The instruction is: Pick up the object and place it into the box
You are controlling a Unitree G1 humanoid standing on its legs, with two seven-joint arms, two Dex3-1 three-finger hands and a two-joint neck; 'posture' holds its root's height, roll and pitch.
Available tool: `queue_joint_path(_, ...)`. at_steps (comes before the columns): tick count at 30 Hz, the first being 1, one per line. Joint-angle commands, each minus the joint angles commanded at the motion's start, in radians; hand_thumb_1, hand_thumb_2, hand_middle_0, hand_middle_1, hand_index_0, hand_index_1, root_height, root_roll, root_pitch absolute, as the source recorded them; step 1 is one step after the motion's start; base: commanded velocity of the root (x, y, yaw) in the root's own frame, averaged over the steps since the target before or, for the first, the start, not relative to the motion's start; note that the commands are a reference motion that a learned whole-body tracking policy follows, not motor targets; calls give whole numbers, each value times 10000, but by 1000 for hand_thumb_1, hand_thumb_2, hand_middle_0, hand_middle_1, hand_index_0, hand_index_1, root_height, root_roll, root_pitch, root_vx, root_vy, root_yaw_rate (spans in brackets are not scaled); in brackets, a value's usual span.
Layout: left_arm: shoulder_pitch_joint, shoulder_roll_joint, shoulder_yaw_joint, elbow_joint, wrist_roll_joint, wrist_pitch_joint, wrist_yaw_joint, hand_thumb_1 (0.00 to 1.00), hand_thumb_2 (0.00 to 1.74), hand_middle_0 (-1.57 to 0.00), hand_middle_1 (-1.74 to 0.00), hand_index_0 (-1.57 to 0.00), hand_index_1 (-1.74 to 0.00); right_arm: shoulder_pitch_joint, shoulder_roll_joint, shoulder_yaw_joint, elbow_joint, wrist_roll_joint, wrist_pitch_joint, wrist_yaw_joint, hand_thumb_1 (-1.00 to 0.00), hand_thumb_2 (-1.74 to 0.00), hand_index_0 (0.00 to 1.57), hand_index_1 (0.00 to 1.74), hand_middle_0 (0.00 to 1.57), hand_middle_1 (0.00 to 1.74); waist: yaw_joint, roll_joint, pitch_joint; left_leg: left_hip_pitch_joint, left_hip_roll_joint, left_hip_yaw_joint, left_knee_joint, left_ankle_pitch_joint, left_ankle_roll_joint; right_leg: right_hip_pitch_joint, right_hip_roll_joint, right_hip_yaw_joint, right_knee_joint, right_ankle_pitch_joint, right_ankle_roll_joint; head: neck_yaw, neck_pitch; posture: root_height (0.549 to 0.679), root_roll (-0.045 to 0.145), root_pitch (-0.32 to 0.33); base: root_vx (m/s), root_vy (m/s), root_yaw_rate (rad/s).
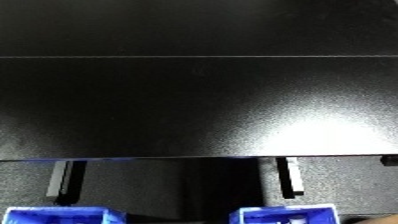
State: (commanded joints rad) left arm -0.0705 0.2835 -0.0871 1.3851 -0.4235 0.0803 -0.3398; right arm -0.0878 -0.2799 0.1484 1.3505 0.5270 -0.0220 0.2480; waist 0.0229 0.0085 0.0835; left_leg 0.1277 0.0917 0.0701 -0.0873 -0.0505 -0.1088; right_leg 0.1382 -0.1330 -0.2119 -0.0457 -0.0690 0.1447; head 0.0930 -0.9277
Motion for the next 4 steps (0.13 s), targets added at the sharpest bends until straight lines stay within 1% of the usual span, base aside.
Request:
queue_joint_path(2, 9, 11, 27, 36, 19, 30, -45, 0, 0, 0, 0, 0, 0, 21, -15, -19, 42, -56, -9, 16, 0, 0, 0, 0, 0, 0, -17, 5, -29, 37, 20, 11, 0, -11, 2, 35, 4, 4, -22, -2, -5, -27, -73, 672, 15, -30, 16, -10, -35)
queue_joint_path(4, 22, 15, 48, 66, 36, 39, -77, 0, 0, 0, 0, 0, 0, 37, -29, -36, 79, -96, -25, 23, 0, 0, 0, 0, 0, 0, -26, 9, -52, 61, 37, 15, 0, -18, 3, 63, 12, 5, -44, 1, -9, -27, -124, 672, 15, -31, 8, -12, -24)
